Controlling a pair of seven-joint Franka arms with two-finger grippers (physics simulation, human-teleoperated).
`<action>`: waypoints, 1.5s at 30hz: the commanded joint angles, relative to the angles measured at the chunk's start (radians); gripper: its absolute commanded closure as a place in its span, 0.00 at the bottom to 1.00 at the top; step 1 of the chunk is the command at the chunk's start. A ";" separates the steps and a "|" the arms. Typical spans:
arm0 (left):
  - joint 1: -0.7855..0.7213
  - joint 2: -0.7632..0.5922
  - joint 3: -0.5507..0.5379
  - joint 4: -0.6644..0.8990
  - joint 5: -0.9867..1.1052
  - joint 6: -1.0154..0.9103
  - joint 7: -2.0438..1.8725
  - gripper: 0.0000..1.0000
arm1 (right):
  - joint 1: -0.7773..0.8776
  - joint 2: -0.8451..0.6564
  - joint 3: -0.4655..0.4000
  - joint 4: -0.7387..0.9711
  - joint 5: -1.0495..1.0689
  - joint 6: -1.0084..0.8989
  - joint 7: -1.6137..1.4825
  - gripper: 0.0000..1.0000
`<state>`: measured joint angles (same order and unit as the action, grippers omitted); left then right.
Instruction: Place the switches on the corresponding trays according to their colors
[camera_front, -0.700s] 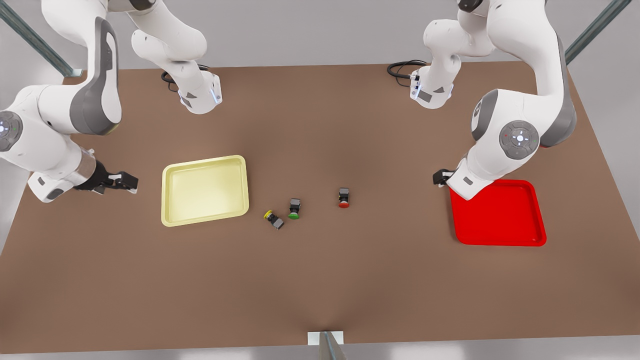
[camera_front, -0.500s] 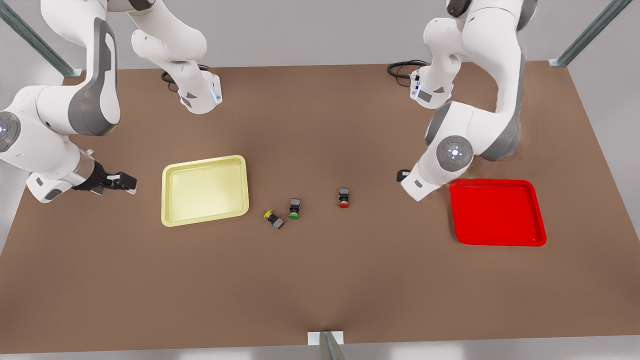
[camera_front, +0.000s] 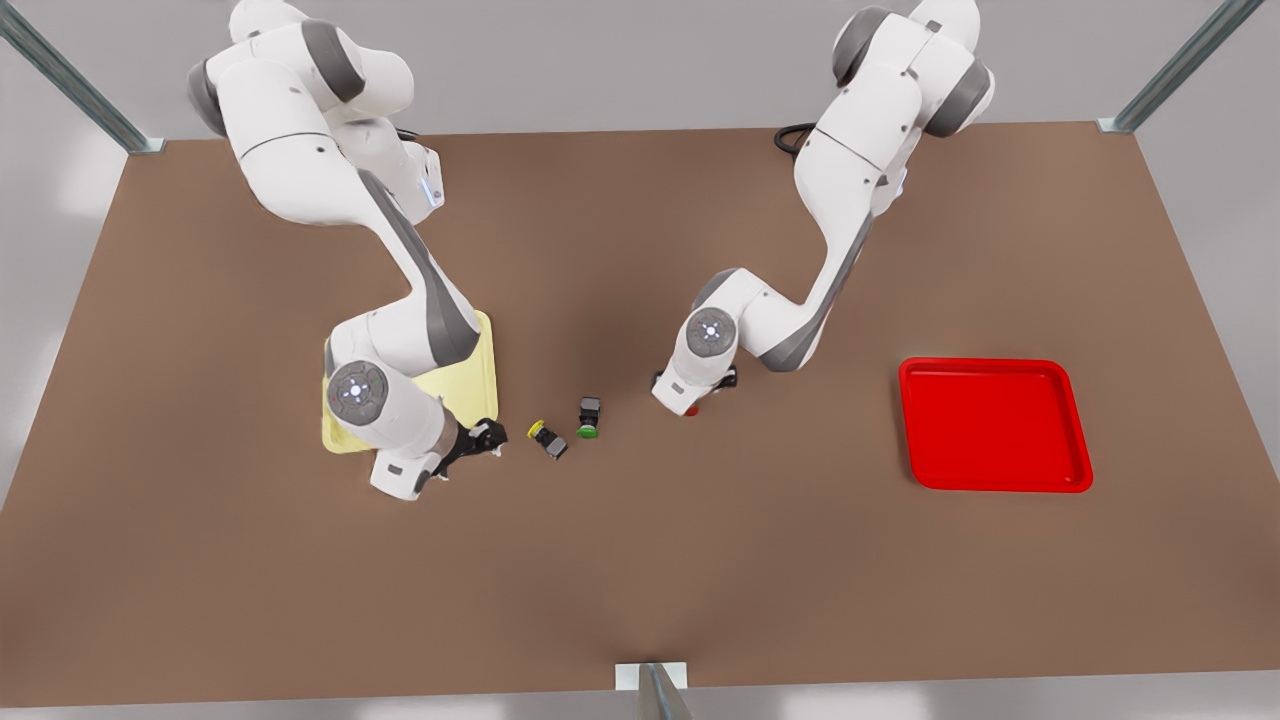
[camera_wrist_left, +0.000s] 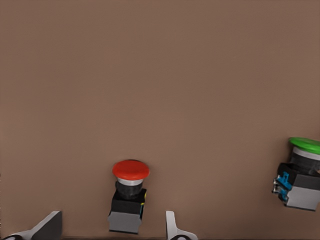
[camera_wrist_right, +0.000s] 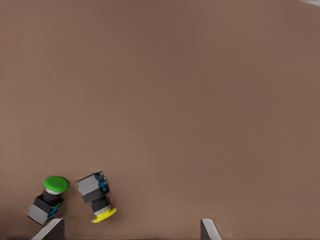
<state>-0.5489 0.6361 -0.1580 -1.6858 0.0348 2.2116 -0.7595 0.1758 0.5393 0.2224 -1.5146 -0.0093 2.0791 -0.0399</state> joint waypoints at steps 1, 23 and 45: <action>0.000 0.001 0.000 -0.008 0.007 0.000 0.000 0.00 | 0.010 -0.002 0.000 -0.009 -0.003 0.001 0.000 0.00; -0.026 0.076 0.002 -0.011 0.011 0.054 0.023 0.22 | 0.172 0.191 0.000 -0.070 -0.087 0.157 -0.086 0.00; -0.026 0.088 0.005 -0.008 0.037 0.089 0.028 0.36 | 0.197 0.254 -0.006 -0.081 -0.219 0.256 -0.086 0.38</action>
<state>-0.5752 0.7241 -0.1534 -1.6935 0.0711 2.3010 -0.7317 0.3742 0.7932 0.2163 -1.5953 -0.2286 2.3347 -0.1245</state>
